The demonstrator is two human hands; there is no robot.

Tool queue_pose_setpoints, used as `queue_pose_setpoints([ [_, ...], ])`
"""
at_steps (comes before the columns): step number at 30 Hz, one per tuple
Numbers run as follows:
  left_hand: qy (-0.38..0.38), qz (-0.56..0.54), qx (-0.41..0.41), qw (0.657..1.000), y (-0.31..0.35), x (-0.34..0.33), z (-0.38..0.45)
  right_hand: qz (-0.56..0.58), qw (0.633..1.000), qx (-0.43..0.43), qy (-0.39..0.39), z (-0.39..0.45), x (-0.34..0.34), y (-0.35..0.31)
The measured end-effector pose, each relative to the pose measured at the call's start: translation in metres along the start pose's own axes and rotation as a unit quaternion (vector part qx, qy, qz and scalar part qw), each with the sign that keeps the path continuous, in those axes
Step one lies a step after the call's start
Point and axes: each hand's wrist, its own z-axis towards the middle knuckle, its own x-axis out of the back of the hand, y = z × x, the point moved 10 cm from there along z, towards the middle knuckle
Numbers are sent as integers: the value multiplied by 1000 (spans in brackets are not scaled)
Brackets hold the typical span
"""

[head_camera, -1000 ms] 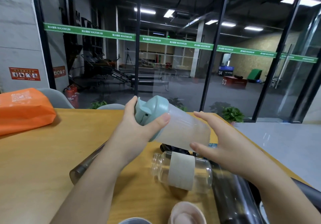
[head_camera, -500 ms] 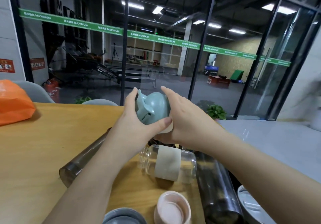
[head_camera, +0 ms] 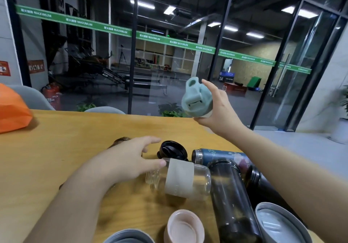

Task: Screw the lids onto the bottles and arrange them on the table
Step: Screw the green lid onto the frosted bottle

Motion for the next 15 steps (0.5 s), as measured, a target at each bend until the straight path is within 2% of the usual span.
queue_pose_setpoints([
  [5,-15,30,23,999,-5,-4,2,116,982,-139,50,2,-21,66],
  [9,-19,37,32,999,-8,-4,3,181,950,-243,72,-5,-39,107],
  [12,-22,41,30,998,-5,-6,3,212,931,-287,76,-10,-50,123],
  [15,-24,39,30,999,-5,-7,3,216,928,-294,75,-10,-57,127],
])
